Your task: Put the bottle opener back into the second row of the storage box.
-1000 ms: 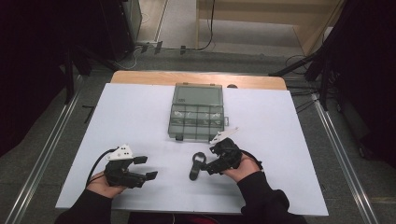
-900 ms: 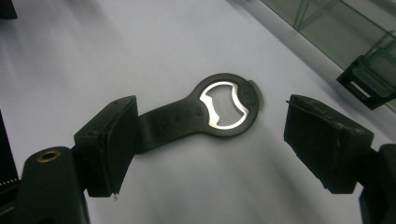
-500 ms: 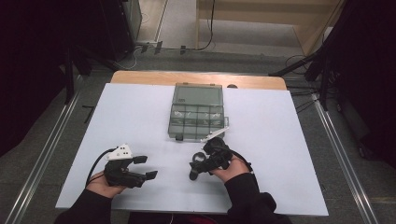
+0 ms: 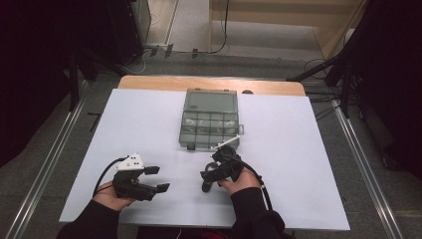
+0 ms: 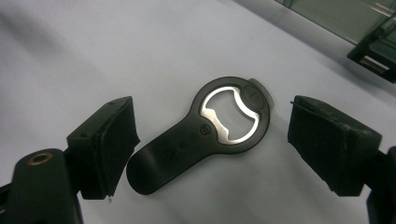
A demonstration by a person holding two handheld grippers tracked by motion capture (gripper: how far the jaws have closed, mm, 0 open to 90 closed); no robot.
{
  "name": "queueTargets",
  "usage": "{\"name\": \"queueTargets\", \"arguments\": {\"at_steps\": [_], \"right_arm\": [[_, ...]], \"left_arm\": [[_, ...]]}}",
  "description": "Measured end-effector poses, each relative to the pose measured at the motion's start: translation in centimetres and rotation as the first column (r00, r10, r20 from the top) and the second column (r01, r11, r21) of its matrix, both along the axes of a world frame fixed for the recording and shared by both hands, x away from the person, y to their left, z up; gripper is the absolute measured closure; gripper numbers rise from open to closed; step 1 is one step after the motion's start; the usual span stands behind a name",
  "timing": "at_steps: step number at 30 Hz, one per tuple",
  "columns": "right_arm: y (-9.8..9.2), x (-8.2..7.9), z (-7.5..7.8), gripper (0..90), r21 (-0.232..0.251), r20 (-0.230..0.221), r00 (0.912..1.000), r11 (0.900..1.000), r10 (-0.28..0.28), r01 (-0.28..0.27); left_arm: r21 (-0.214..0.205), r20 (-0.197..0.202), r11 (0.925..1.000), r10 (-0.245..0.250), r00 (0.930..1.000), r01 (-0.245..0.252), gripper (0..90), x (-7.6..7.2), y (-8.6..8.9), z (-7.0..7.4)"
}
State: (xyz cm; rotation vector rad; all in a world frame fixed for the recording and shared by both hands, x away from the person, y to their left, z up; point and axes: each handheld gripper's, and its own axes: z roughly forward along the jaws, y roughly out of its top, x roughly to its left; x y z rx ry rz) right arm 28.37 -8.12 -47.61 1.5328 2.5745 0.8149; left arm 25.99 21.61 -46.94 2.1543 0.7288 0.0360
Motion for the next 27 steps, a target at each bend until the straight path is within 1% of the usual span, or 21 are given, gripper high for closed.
{"name": "queueTargets", "arguments": {"at_steps": [4,8,11,12,15,17,20,25,27], "right_arm": [[0.3,-0.1,-0.1,15.9,-0.026,-0.007,0.9997,0.9994,-0.025,0.025],[0.4,0.0,-0.4,14.5,-0.046,-0.035,0.9983,0.998,-0.046,0.044],[0.5,0.1,-0.6,14.1,-0.053,-0.068,0.9957,0.9968,-0.063,0.06],[0.5,0.1,-0.6,14.0,-0.058,-0.072,0.9953,0.9965,-0.065,0.061],[0.7,0.2,-0.6,13.9,-0.053,-0.09,0.9929,0.9959,-0.078,0.073],[0.9,0.3,-0.7,13.9,-0.063,-0.094,0.9919,0.9948,-0.085,0.08],[1.2,0.3,-0.7,14.0,-0.069,-0.116,0.988,0.9931,-0.103,0.095],[1.6,0.5,-0.9,13.9,-0.095,-0.13,0.9839,0.9893,-0.123,0.111],[1.6,0.5,-0.9,13.7,-0.092,-0.13,0.9836,0.9894,-0.124,0.113]], "left_arm": [[0.005,0.002,1.0,-0.002,1.0,0.002,25.7,0.1,-0.2,0.0],[0.006,-0.001,1.0,-0.001,1.0,0.001,25.7,0.1,-0.3,0.0],[0.007,0.0,1.0,0.003,1.0,-0.003,25.7,0.0,-0.2,-0.1],[0.009,0.001,1.0,0.003,1.0,-0.003,25.7,0.0,-0.2,0.0],[0.007,0.001,1.0,0.005,1.0,-0.005,25.7,-0.1,-0.1,0.0],[0.006,0.001,1.0,0.008,1.0,-0.008,25.7,-0.2,0.0,0.0],[0.005,0.0,0.9999,0.009,1.0,-0.009,25.7,-0.2,0.1,0.0],[0.007,0.002,0.9999,0.01,1.0,-0.01,25.7,-0.2,0.1,0.0],[0.008,0.002,0.9999,0.008,1.0,-0.008,25.7,-0.2,0.0,0.0]]}}
